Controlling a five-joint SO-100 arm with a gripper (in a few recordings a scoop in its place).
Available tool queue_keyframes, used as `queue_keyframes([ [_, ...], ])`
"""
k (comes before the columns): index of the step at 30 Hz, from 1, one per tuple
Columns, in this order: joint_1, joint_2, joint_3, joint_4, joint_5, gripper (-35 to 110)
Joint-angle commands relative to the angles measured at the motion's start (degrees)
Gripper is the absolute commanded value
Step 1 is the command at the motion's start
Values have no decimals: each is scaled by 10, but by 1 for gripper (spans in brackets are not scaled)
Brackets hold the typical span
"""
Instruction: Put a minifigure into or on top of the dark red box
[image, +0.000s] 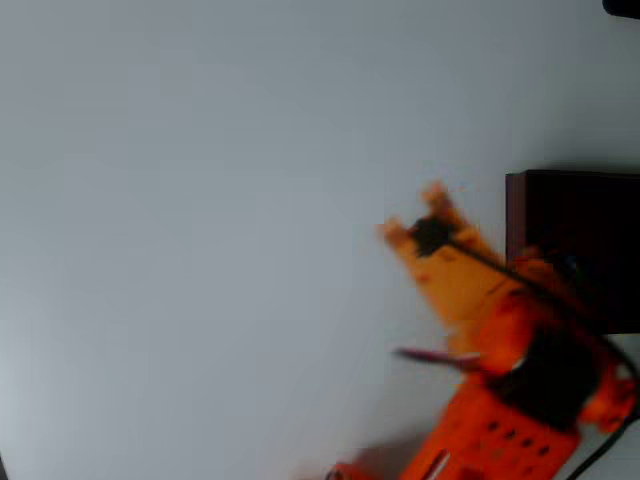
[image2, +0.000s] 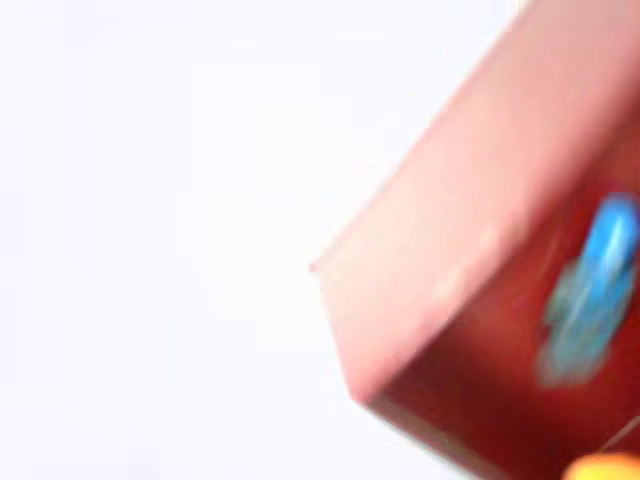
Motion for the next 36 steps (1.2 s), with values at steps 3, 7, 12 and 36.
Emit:
queue_keyframes([
  [3,-172,379,259,-113,17,6],
  [7,-278,446,336,-143,33,0],
  [12,-378,478,429,-235,-11,0],
  [36,-458,820,827,-212,-62,0],
])
